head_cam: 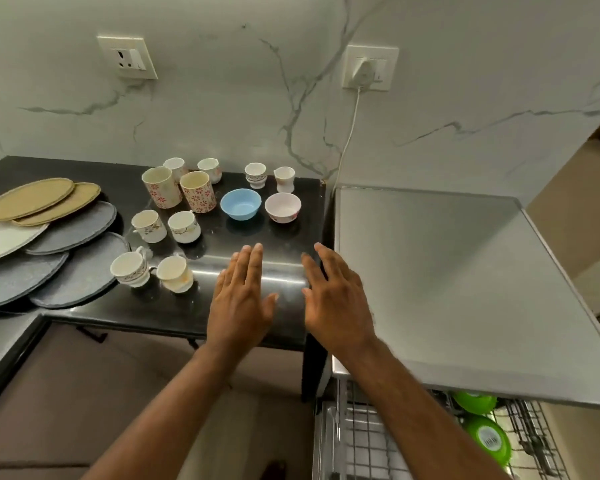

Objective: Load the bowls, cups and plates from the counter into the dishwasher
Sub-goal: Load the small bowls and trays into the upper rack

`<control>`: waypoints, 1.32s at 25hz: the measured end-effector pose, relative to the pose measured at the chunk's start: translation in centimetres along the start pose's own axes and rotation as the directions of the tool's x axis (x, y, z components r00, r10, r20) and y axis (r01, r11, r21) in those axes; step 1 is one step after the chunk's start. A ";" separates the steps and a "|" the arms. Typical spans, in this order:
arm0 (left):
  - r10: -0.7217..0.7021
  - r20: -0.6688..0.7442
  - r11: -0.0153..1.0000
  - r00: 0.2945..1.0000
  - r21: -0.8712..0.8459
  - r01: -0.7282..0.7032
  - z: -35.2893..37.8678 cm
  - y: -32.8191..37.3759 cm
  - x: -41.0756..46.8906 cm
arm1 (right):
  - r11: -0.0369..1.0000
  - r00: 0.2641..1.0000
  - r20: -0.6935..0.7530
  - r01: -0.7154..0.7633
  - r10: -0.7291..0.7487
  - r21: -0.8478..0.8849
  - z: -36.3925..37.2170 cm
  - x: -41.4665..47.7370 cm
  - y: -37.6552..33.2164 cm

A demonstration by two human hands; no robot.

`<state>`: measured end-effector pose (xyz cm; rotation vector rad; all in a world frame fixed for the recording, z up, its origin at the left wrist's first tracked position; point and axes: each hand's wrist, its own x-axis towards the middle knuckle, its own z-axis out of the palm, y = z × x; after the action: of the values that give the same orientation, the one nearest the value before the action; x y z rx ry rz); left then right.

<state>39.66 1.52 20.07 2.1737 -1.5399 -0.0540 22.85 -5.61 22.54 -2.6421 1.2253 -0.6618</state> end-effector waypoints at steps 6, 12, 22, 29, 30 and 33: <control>-0.031 0.113 0.999 0.993 0.037 0.026 3.6 -8.1 9.4 | 0.997 0.991 0.132 -0.025 0.034 -0.071 8.8 10.2 0.1; -0.049 0.149 0.995 0.988 0.092 0.035 6.9 -12.0 17.1 | 0.990 0.978 0.206 -0.004 0.034 -0.141 14.0 18.4 2.5; -0.080 0.272 0.975 0.959 0.221 0.019 9.1 -15.9 25.2 | 0.996 0.937 0.338 -0.092 0.089 -0.006 18.1 25.0 4.8; 0.022 0.193 0.985 0.981 0.164 -0.054 8.1 -15.1 23.4 | 0.998 0.954 0.293 -0.063 0.067 -0.021 17.5 23.2 5.3; 0.040 0.167 0.985 0.985 0.162 -0.067 7.8 -14.4 22.5 | 0.998 0.958 0.279 -0.059 0.061 -0.013 17.0 22.1 5.3; 0.080 0.087 0.986 0.993 0.140 -0.092 6.9 -11.8 19.0 | 0.997 0.974 0.220 -0.064 0.055 0.035 14.2 17.9 5.1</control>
<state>55.04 -14.94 13.69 2.2364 -1.7305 -0.0037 35.99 -23.12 14.13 -2.5516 1.2075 -0.3696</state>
